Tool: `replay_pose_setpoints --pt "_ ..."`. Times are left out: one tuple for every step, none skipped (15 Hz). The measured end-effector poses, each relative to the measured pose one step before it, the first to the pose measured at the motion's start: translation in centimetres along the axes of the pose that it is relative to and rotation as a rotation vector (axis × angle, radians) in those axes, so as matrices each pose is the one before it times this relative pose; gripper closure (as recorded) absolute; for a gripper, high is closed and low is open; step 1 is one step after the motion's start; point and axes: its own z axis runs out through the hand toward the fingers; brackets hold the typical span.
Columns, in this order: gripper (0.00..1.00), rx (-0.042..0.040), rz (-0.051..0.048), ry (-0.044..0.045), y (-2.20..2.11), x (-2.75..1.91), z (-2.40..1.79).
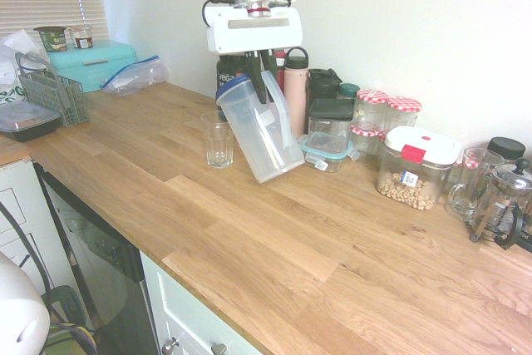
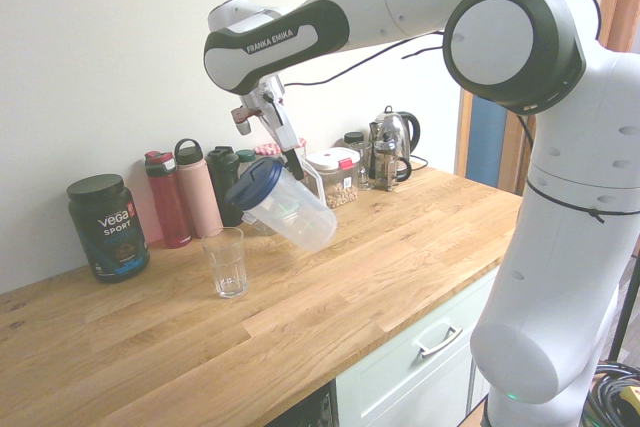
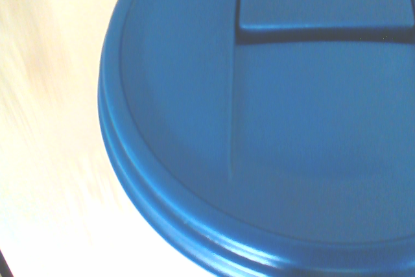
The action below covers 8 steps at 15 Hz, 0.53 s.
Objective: Pour me some water
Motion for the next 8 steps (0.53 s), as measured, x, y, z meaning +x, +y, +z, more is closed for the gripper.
replay_pose_setpoints --pt "1.00 -0.01581 -0.01863 -0.00320 -0.159 0.093 -0.086" --pt "1.00 -0.00768 -0.01172 -0.00024 -0.303 0.122 -0.126" --pt "1.00 -0.00645 -0.00975 -0.00013 -0.414 0.169 -0.133" --pt "1.00 -0.00745 -0.01112 -0.00159 -0.480 0.208 -0.148" --pt "1.00 -0.00963 -0.01148 -0.00137 -0.452 0.245 -0.122" --pt "1.00 -0.01654 -0.01272 -0.00430 -0.401 0.289 -0.066" --pt "1.00 -0.01854 -0.01301 -0.00610 -0.419 0.360 -0.002" --pt "1.00 -0.01644 -0.00966 -0.00603 -0.427 0.402 0.043"
